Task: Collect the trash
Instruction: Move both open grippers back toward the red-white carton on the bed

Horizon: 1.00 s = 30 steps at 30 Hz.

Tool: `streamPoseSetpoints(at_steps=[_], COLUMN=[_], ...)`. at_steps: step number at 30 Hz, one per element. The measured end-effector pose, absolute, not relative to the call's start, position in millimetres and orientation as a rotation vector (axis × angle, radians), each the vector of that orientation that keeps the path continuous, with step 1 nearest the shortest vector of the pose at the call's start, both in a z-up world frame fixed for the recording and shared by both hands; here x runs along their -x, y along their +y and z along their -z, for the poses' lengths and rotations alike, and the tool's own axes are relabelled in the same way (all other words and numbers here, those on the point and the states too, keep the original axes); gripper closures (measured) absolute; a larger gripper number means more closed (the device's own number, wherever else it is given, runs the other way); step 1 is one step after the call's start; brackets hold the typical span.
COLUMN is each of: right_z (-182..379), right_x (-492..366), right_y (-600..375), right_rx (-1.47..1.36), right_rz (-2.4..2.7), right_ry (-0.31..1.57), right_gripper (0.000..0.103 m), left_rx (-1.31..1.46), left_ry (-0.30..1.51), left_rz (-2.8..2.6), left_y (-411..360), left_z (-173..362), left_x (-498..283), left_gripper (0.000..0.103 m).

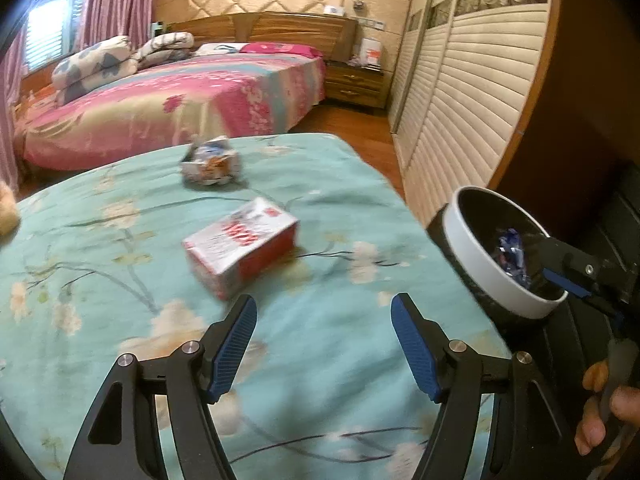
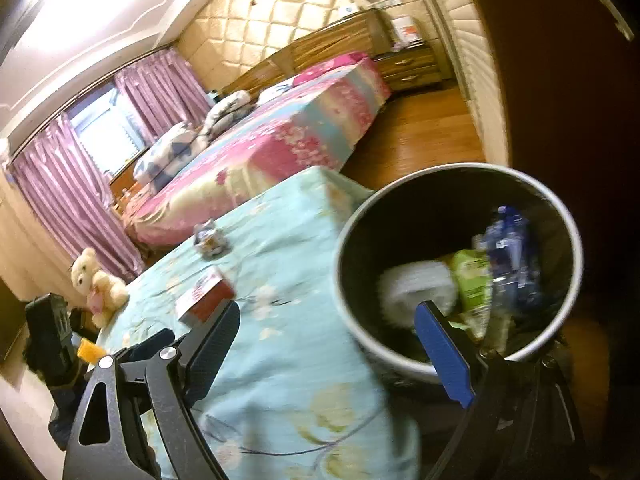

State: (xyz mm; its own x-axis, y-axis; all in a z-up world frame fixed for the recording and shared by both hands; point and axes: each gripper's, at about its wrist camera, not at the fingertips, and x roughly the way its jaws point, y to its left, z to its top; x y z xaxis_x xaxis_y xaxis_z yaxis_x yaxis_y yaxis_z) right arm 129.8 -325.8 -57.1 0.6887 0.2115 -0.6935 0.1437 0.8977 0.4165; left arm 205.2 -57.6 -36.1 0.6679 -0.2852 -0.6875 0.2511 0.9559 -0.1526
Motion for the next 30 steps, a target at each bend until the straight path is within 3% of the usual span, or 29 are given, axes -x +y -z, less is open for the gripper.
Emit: streamPoseSetpoints(at_steps=[18, 30], right_z=[78, 82], right_x=[-150, -169], right_y=[-259, -254], right_rx=[-0.463, -0.457], right_rz=[-0.183, -0.186], right_ry=[0.876, 0.872], right_gripper=[0.012, 0.013], left_rx=[-0.004, -0.154], left_ry=[0.839, 0.830], left_rz=[0.226, 0.301], left_y=[-2, -27], left_z=[59, 76], left_x=[-250, -297], left_gripper=[0.027, 0.028])
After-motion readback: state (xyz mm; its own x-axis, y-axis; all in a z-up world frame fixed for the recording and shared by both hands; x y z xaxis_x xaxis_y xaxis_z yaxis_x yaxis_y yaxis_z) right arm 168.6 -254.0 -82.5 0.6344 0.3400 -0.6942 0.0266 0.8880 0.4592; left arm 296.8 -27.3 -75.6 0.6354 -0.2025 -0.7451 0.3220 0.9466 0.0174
